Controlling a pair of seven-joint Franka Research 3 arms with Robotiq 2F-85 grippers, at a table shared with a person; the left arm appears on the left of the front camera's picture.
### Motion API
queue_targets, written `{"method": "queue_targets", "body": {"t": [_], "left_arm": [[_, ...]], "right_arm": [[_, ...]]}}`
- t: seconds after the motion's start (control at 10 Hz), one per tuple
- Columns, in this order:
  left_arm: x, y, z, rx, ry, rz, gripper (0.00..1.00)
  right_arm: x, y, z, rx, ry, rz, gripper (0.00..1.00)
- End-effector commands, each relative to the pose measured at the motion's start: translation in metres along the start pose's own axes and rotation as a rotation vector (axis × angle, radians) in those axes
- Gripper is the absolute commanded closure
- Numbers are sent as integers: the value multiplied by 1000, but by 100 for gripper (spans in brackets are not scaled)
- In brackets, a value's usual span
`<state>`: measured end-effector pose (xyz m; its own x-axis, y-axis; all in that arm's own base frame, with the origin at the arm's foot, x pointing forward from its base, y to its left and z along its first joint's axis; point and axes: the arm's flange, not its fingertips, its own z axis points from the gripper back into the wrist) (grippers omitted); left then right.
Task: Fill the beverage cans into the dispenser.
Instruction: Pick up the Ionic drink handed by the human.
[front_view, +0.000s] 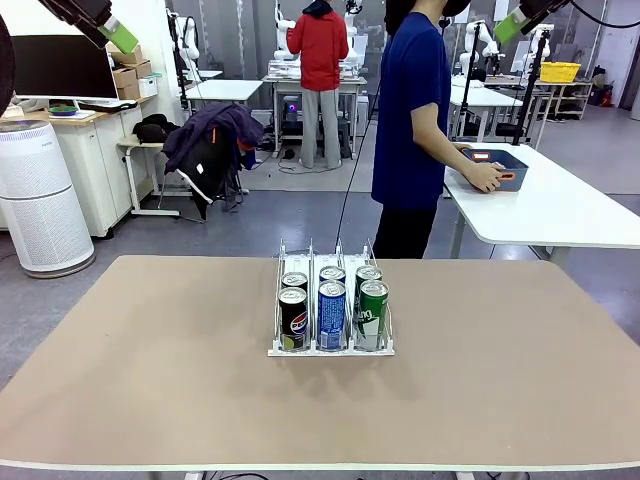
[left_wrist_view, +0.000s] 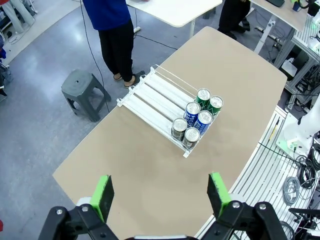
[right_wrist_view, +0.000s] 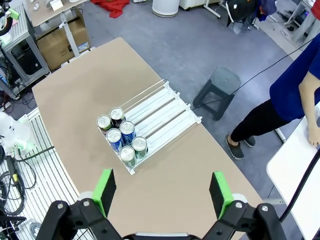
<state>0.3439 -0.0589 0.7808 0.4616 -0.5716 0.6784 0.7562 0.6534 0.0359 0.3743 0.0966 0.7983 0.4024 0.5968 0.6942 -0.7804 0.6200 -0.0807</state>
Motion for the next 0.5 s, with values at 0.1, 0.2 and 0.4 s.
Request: {"method": "queue_targets", "body": {"t": [0.1, 0.2, 0.4], "left_arm": [[0, 2, -1, 6, -4, -14, 0], [0, 2, -1, 6, -4, -14, 0], [0, 2, -1, 6, -4, -14, 0]], "right_arm": [[1, -1, 0, 10, -5, -6, 0], [1, -1, 0, 10, -5, -6, 0], [1, -1, 0, 10, -5, -6, 0]]}}
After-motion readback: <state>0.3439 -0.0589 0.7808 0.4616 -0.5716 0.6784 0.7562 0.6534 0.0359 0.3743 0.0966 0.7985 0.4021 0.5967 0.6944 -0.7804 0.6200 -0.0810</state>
